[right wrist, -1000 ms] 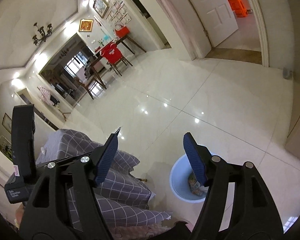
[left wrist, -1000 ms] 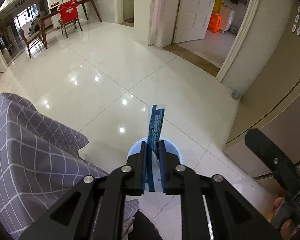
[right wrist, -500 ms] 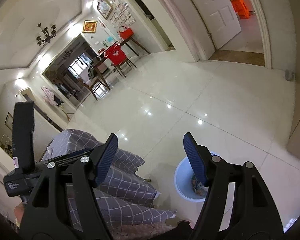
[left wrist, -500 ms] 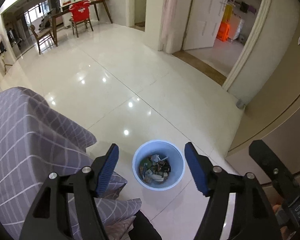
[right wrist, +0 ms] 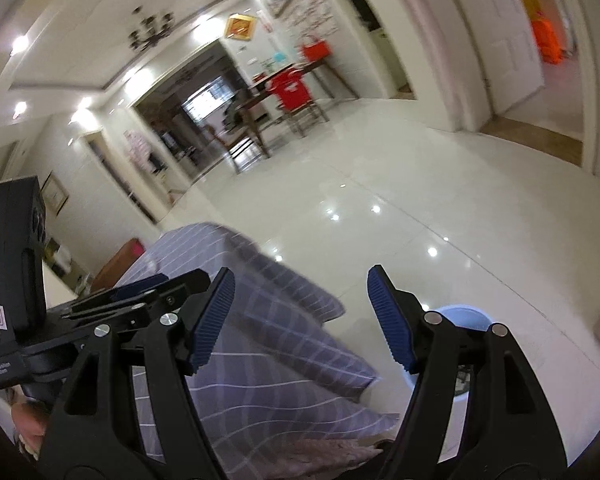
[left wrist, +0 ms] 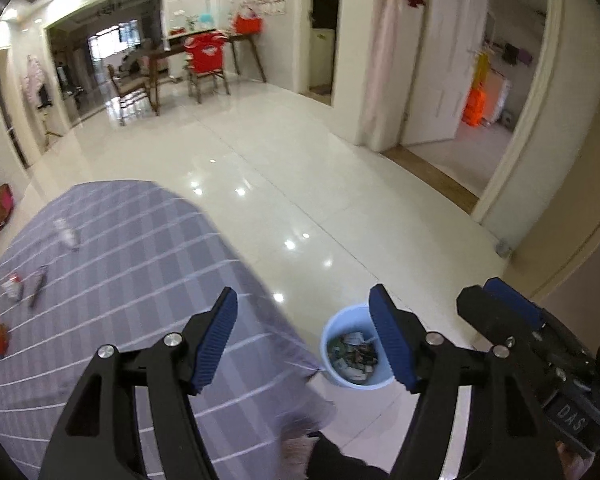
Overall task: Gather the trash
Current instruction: 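Move both open tools back to the table, then grasp the yellow key tag with the left tool while the right grasps the white bottle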
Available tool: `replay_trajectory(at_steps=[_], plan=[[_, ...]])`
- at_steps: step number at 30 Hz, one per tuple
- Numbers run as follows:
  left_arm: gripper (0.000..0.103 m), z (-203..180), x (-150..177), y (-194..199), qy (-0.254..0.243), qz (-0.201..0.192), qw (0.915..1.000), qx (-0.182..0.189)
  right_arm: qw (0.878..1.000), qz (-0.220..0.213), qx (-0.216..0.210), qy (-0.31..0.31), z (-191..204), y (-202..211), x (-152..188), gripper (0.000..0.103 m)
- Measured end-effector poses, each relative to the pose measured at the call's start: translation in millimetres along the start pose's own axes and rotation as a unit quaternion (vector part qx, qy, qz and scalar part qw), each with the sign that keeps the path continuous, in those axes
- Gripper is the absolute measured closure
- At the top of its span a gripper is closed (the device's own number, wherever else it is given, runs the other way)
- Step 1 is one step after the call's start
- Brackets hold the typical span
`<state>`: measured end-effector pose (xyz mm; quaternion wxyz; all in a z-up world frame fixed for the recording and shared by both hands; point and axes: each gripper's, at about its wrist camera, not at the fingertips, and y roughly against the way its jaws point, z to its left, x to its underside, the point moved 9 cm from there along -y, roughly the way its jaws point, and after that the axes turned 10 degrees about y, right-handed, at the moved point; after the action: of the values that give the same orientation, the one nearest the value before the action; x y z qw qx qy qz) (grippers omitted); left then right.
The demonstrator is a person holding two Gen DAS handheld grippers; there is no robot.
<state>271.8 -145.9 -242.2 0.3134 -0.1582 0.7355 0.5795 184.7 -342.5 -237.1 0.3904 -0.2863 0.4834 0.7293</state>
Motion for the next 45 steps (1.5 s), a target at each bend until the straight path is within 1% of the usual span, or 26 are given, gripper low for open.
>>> replay_trajectory(at_steps=[5, 7, 12, 14, 17, 19, 21, 23, 27, 29, 30, 31, 32, 33, 34, 35, 36, 38, 40, 41, 43, 45], plan=[[0.035, 74, -7, 19, 0.025, -0.018, 0.9987, -0.041, 0.998, 0.032, -0.032, 0.054, 73, -32, -2, 0.034], [0.032, 105, -10, 21, 0.031, -0.02, 0.9968, -0.07, 0.995, 0.046, -0.041, 0.077, 103, -47, 0, 0.034], [0.032, 196, -14, 26, 0.075, -0.021, 0.9905, -0.113, 0.987, 0.081, -0.055, 0.13, 167, -87, 7, 0.034], [0.032, 225, -14, 25, 0.088, -0.019, 0.9879, -0.127, 0.983, 0.091, -0.063, 0.145, 188, -104, 8, 0.034], [0.032, 266, -13, 16, 0.098, -0.003, 0.9843, -0.147, 0.977, 0.107, -0.068, 0.169, 216, -132, 8, 0.034], [0.032, 285, -12, 9, 0.098, 0.005, 0.9827, -0.157, 0.973, 0.119, -0.07, 0.183, 230, -152, 9, 0.034], [0.032, 298, -11, 1, 0.096, 0.014, 0.9825, -0.159, 0.97, 0.13, -0.07, 0.195, 245, -174, 9, 0.034], [0.032, 311, -11, -7, 0.09, 0.02, 0.9813, -0.169, 0.967, 0.139, -0.068, 0.202, 253, -191, 11, 0.034], [0.033, 317, -13, -22, 0.068, 0.029, 0.9832, -0.167, 0.962, 0.149, -0.069, 0.216, 261, -223, 10, 0.034], [0.045, 318, -15, -30, 0.063, 0.034, 0.9837, -0.165, 0.961, 0.154, -0.068, 0.221, 263, -234, 10, 0.034], [0.045, 319, -18, -33, 0.065, 0.033, 0.9845, -0.16, 0.959, 0.156, -0.068, 0.225, 265, -242, 9, 0.034], [0.053, 321, -22, -34, 0.069, 0.03, 0.9852, -0.153, 0.959, 0.158, -0.067, 0.227, 267, -248, 10, 0.034], [0.067, 321, -24, -36, 0.072, 0.03, 0.9855, -0.151, 0.958, 0.16, -0.065, 0.229, 268, -255, 10, 0.034], [0.082, 323, -27, -37, 0.074, 0.026, 0.986, -0.147, 0.957, 0.162, -0.065, 0.231, 270, -260, 11, 0.034], [0.098, 324, -30, -35, 0.071, 0.015, 0.9854, -0.154, 0.956, 0.163, -0.064, 0.234, 271, -267, 10, 0.034], [0.102, 330, -34, -32, 0.068, -0.002, 0.9822, -0.175, 0.955, 0.165, -0.062, 0.238, 273, -274, 9, 0.034], [0.102, 336, -36, -32, 0.078, -0.004, 0.9815, -0.175, 0.954, 0.166, -0.062, 0.24, 274, -278, 8, 0.034], [0.102, 344, -40, -29, 0.115, -0.007, 0.9825, -0.146, 0.952, 0.17, -0.062, 0.247, 278, -290, 7, 0.034], [0.102, 353, -44, -25, 0.135, -0.015, 0.981, -0.139, 0.949, 0.174, -0.064, 0.254, 284, -302, 7, 0.034], [0.102, 356, -46, -22, 0.149, -0.019, 0.9806, -0.126, 0.947, 0.178, -0.066, 0.259, 288, -308, 7, 0.034], [0.102, 361, -49, -18, 0.17, -0.024, 0.9792, -0.109, 0.943, 0.182, -0.067, 0.269, 294, -317, 8, 0.034], [0.102, 365, -49, -14, 0.179, -0.032, 0.9779, -0.103, 0.939, 0.188, -0.07, 0.281, 302, -329, 6, 0.034]])
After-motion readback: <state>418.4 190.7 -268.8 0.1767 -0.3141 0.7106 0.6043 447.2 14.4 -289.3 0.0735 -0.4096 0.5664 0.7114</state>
